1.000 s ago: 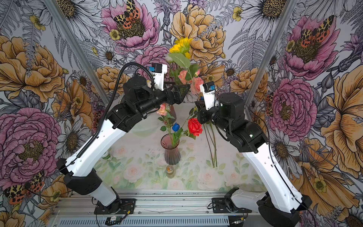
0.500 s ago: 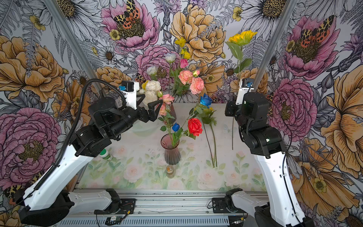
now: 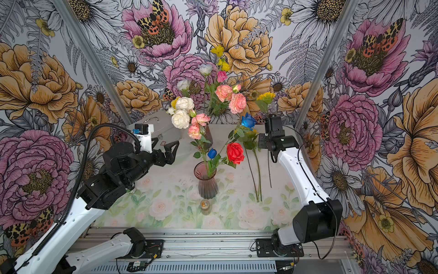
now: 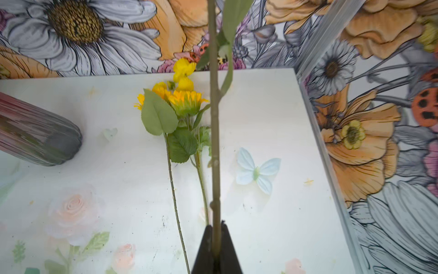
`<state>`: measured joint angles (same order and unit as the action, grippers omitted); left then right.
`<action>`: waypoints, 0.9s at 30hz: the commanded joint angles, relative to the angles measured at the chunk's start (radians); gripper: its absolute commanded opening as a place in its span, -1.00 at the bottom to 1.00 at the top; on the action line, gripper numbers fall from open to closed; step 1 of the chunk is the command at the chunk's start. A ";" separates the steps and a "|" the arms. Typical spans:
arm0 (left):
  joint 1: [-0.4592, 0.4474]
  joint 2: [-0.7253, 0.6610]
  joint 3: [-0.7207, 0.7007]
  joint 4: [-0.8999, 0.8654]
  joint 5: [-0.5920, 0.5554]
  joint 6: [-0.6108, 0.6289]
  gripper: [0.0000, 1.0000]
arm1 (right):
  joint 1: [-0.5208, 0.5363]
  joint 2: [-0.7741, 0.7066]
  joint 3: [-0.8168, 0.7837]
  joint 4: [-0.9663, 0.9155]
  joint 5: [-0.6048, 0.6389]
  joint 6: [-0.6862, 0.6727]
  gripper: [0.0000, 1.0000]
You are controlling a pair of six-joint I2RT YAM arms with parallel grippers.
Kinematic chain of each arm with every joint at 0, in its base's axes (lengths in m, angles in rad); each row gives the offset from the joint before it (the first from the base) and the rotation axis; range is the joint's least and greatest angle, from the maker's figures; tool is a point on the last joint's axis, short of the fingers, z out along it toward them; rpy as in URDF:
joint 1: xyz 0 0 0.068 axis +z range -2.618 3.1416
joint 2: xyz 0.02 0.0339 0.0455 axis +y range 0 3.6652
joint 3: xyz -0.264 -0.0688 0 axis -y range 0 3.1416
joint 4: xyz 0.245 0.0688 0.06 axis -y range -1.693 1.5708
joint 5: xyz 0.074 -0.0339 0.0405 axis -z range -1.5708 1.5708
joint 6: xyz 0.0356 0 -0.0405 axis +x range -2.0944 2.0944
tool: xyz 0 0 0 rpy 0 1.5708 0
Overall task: Pick out yellow flowers from the vase
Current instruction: Place the flower at the center of the board.
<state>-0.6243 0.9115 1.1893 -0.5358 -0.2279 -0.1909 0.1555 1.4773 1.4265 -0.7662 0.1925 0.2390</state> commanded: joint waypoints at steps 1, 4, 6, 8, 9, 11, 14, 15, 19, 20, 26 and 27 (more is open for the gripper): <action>0.028 -0.048 -0.056 0.003 0.011 -0.048 0.97 | -0.007 0.061 -0.031 0.102 -0.067 0.033 -1.00; 0.049 -0.075 -0.107 0.006 0.012 -0.076 0.97 | -0.005 0.135 -0.054 0.149 -0.108 0.054 -1.00; 0.054 -0.087 -0.137 0.006 0.012 -0.083 0.97 | -0.005 0.185 -0.057 0.170 -0.130 0.060 -1.00; 0.059 -0.103 -0.168 0.006 0.010 -0.090 0.97 | -0.001 0.221 -0.057 0.179 -0.135 0.062 -1.00; 0.062 -0.113 -0.188 0.005 0.010 -0.097 0.97 | 0.002 0.235 -0.058 0.185 -0.134 0.062 -1.00; 0.073 -0.128 -0.227 0.009 0.012 -0.116 0.97 | 0.005 0.260 -0.064 0.195 -0.135 0.059 -1.00; 0.090 -0.139 -0.285 0.026 0.065 -0.155 0.97 | 0.008 0.300 -0.073 0.210 -0.136 0.055 -1.00; 0.095 -0.141 -0.304 0.032 0.081 -0.163 0.97 | 0.009 0.315 -0.076 0.214 -0.138 0.055 -1.00; 0.101 -0.150 -0.332 0.037 0.085 -0.173 0.97 | 0.043 0.358 -0.091 0.220 -0.118 0.042 -1.00; 0.103 -0.154 -0.331 0.038 0.084 -0.173 0.97 | 0.052 0.370 -0.093 0.220 -0.107 0.039 -1.00; 0.132 -0.152 -0.341 0.043 0.111 -0.184 0.97 | 0.068 0.421 -0.100 0.220 -0.094 0.028 -1.00; 0.132 -0.153 -0.344 0.047 0.112 -0.186 0.97 | 0.068 0.426 -0.102 0.220 -0.094 0.029 -1.00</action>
<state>-0.5037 0.7719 0.8562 -0.5247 -0.1478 -0.3584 0.2264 1.8893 1.3281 -0.5713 0.0772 0.2760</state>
